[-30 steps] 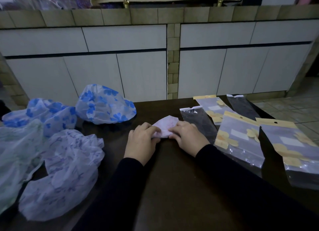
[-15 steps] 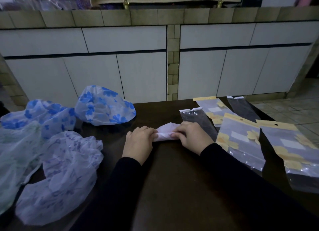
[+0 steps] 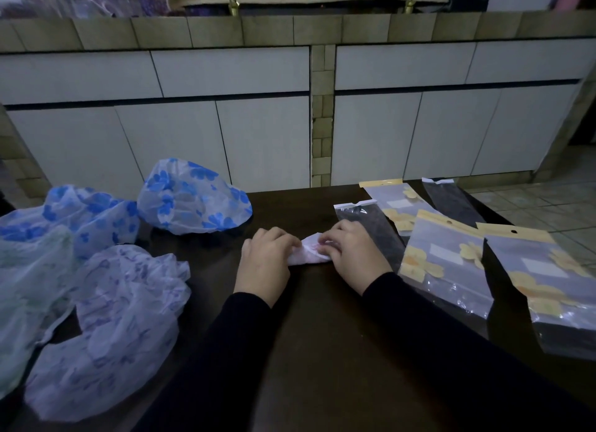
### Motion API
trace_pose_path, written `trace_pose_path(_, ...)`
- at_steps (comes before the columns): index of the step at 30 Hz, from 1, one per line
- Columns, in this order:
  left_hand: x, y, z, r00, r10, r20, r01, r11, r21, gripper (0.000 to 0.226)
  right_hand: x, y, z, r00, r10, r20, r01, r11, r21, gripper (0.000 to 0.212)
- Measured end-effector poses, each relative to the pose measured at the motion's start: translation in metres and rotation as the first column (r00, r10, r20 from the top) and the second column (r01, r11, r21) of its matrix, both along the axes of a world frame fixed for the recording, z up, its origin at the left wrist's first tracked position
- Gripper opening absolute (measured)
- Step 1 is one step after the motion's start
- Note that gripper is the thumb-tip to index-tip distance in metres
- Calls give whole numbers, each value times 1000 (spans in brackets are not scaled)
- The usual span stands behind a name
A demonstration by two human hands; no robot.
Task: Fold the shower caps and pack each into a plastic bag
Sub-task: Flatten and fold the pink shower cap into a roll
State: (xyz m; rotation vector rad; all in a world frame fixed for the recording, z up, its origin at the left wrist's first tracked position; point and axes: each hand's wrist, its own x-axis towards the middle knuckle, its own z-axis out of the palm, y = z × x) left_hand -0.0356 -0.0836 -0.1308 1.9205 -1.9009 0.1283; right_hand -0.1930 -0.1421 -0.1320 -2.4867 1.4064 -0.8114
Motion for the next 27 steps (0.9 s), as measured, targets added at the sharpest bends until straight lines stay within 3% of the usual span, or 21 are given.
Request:
trace_pose_path(4, -1, 0, -1, 998, 24, -58, -21, 998, 60, 32, -3, 2, 7, 990, 20, -142, -20, 1000, 3, 27)
trace_pose_path(7, -5, 1, -2, 999, 41, -3, -41, 998, 48, 32, -2, 2, 8, 982, 23, -186, -13, 998, 58, 29)
trace_pose_path(14, -5, 1, 1, 998, 57, 23, -59, 996, 63, 27, -9, 7, 3, 984, 44, -175, -32, 997, 70, 37)
trace_pose_path(22, -1, -3, 0, 996, 79, 32, -81, 993, 84, 32, -3, 3, 3, 966, -50, -255, 42, 998, -39, 33)
trace_pose_path(27, -5, -8, 6, 995, 83, 62, -91, 985, 146, 27, 4, -1, 5, 979, -104, -178, 110, 994, 25, 33)
